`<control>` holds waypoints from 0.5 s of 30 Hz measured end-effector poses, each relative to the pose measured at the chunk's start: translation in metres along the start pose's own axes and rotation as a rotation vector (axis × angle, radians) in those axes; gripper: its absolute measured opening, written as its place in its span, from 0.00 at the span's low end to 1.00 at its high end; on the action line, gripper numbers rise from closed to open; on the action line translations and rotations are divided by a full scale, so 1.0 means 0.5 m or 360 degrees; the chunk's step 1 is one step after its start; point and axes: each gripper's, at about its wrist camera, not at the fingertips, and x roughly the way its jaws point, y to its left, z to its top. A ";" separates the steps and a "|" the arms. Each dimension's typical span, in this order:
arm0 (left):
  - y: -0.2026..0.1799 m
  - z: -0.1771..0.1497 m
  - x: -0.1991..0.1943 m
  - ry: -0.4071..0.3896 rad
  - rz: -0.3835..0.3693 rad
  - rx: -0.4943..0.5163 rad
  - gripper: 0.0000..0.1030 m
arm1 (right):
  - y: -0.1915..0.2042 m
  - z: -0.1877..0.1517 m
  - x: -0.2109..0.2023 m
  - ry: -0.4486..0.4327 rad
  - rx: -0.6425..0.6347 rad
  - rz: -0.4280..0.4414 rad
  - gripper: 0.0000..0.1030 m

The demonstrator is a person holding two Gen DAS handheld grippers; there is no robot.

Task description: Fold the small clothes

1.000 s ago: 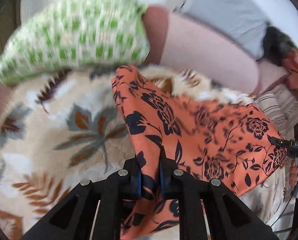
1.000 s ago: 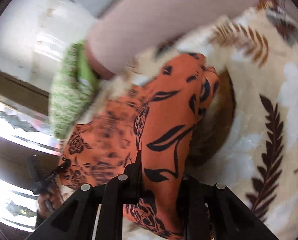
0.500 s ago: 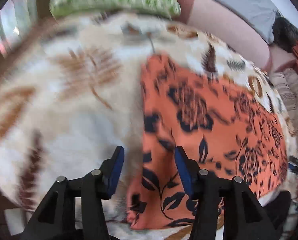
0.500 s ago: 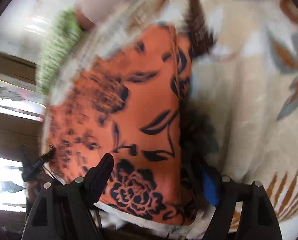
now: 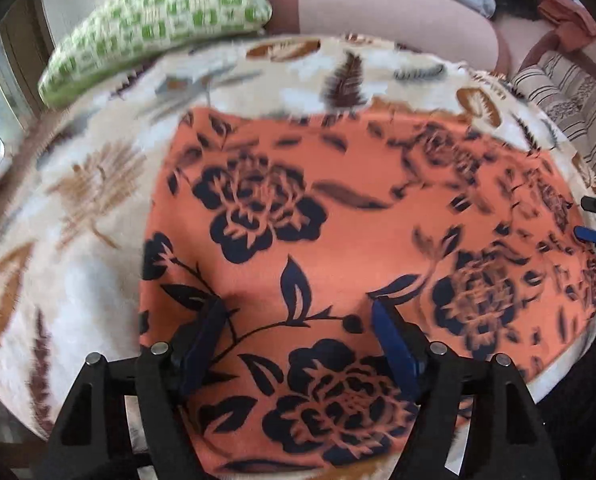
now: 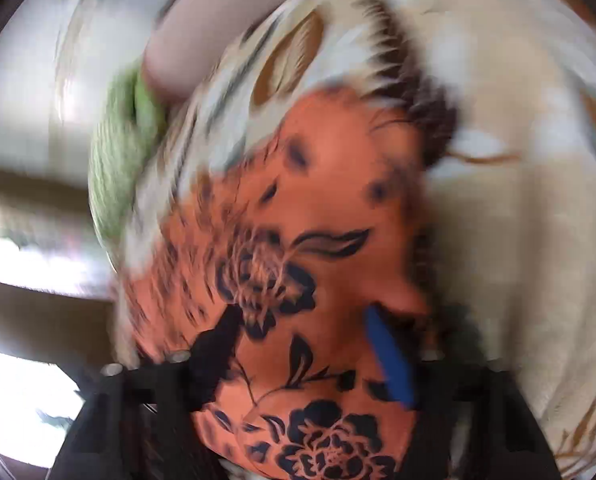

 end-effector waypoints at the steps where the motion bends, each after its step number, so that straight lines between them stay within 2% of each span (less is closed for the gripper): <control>1: -0.003 0.009 -0.018 -0.0051 -0.0028 0.0005 0.74 | 0.033 0.007 -0.020 -0.0051 -0.0107 -0.0087 0.72; 2: -0.004 0.020 -0.039 -0.0127 -0.0037 0.0012 0.74 | 0.063 0.009 -0.033 -0.0092 -0.0207 -0.0107 0.78; 3: -0.003 0.026 -0.052 -0.0179 -0.0029 0.0007 0.76 | 0.086 0.022 -0.031 -0.0108 -0.0260 -0.0083 0.78; 5: 0.018 0.038 -0.058 -0.0234 -0.0027 -0.0068 0.83 | 0.131 0.043 -0.026 -0.0090 -0.0354 0.0102 0.81; 7: 0.049 0.034 -0.028 -0.0142 -0.0111 -0.0165 0.84 | 0.145 0.063 0.009 -0.0035 -0.0407 0.0225 0.85; 8: 0.067 0.037 0.003 -0.0058 -0.0161 -0.0215 0.84 | 0.136 0.059 0.019 -0.0019 -0.0416 0.0200 0.85; 9: 0.088 0.033 0.030 0.0034 -0.0204 -0.0279 0.79 | 0.108 0.071 0.049 -0.0008 -0.0387 0.0041 0.85; 10: 0.105 0.036 0.029 0.0026 -0.0257 -0.0327 0.74 | 0.062 0.087 0.085 0.0011 -0.0272 -0.0146 0.83; 11: 0.126 0.040 0.011 -0.0028 -0.0333 -0.0388 0.72 | 0.017 0.096 0.086 -0.0064 -0.0064 -0.0024 0.78; 12: 0.144 0.044 -0.013 -0.0088 -0.0430 -0.0429 0.72 | 0.017 0.096 0.065 -0.0123 -0.0010 0.0033 0.78; 13: 0.159 0.052 -0.027 -0.0151 -0.0519 -0.0454 0.72 | 0.029 0.093 0.050 -0.0144 -0.0032 0.0027 0.78; 14: 0.182 0.068 -0.040 -0.0228 -0.0615 -0.0483 0.73 | 0.049 0.088 0.043 -0.0148 -0.0131 -0.0041 0.82; 15: 0.199 0.082 -0.035 -0.0246 -0.0644 -0.0511 0.73 | 0.059 0.083 0.050 -0.0118 -0.0219 -0.0107 0.83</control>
